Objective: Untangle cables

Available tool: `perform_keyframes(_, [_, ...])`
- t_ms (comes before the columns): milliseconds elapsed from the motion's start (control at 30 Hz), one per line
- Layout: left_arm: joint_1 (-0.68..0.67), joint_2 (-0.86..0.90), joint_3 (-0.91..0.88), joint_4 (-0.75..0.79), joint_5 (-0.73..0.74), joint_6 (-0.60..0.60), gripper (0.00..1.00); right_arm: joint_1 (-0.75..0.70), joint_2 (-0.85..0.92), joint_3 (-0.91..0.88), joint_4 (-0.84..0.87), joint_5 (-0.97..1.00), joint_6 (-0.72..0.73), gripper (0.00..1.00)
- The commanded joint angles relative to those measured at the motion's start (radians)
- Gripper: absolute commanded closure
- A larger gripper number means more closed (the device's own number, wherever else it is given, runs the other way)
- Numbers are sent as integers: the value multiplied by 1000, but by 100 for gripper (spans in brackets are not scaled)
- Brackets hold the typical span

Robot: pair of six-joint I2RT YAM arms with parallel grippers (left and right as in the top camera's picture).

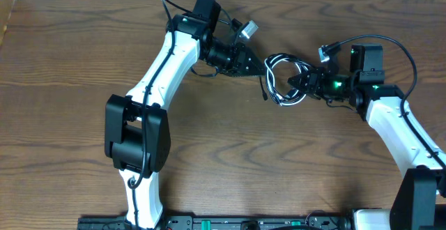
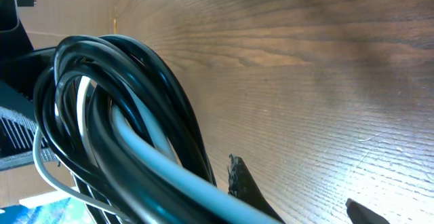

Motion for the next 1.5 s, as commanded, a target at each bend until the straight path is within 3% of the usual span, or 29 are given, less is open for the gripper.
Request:
perform_keyframes(0, [-13,-11,-2,-14,-3,-20,75,4,-17,3,3,-51,-15,99])
perform_keyframes(233, [-42,-11,-2,-47,-225,-54,80,6,-17,3,-12,-77,-15,99])
perform_keyframes(500, [-101,-10,-2,-29,-851,-353,90,8,-17,3,-18,-180,-59,99])
perform_keyframes(633, [-58,-10,-2,-8,-967,-399,90,11,-17,3,-91,-180,-183,99])
perform_keyframes(867, [29,-17,-2,-10,-937,-381,92,11,-17,3,-193,-43,-285,99])
perform_keyframes(1167, [24,-29,-2,-100,-459,-185,93,11,-17,3,-191,78,-182,99])
perform_keyframes(1400, [-25,-100,-2,-91,-454,-209,92,11,-17,3,-155,123,-98,99])
perform_keyframes(1467, [-46,-113,-2,-77,-488,-310,78,11,-17,3,-141,134,-89,99])
